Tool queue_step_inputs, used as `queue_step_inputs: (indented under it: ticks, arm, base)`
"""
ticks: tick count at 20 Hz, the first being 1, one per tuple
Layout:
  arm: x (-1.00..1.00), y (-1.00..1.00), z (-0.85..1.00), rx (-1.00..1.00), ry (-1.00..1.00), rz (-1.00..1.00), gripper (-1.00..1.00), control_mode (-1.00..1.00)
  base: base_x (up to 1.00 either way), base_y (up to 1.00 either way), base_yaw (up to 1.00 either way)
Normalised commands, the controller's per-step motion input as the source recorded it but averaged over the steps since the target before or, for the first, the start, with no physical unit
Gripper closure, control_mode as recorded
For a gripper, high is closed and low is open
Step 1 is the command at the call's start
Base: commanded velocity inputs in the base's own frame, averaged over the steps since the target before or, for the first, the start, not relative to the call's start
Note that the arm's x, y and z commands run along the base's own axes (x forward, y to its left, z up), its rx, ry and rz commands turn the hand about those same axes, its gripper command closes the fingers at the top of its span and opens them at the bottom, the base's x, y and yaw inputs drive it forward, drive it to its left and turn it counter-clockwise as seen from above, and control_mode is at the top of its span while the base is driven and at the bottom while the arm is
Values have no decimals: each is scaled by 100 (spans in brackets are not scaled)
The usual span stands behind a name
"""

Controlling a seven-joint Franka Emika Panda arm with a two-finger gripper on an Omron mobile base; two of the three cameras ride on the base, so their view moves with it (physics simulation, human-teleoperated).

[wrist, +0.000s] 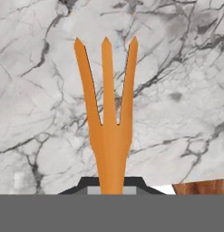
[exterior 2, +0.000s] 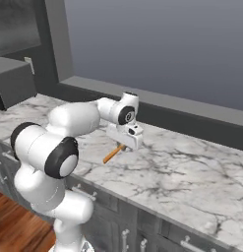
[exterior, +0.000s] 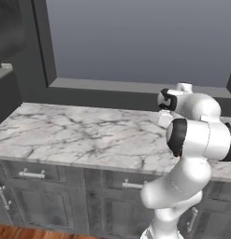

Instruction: Organize the utensils by type. Pick up the wooden spoons from the counter and place them in the open cabinet. Then pick up the metallic utensils from the counter and place them in the open drawer.

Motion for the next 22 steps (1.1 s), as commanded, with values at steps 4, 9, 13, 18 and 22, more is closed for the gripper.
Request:
queue_step_inputs:
  ticks: [4,9,13,18,22]
  arm:
    - [0,0,0,0,0,0,100,100]
    - [0,0,0,0,0,0,100,100]
    - [0,0,0,0,0,0,100,100]
    - [0,0,0,0,0,0,100,100]
    - [0,0,0,0,0,0,100,100]
  base:
    - [-71,0,69]
    - [-48,0,100]
    - [-24,0,100]
    - [-20,0,100]
    - [-8,18,100]
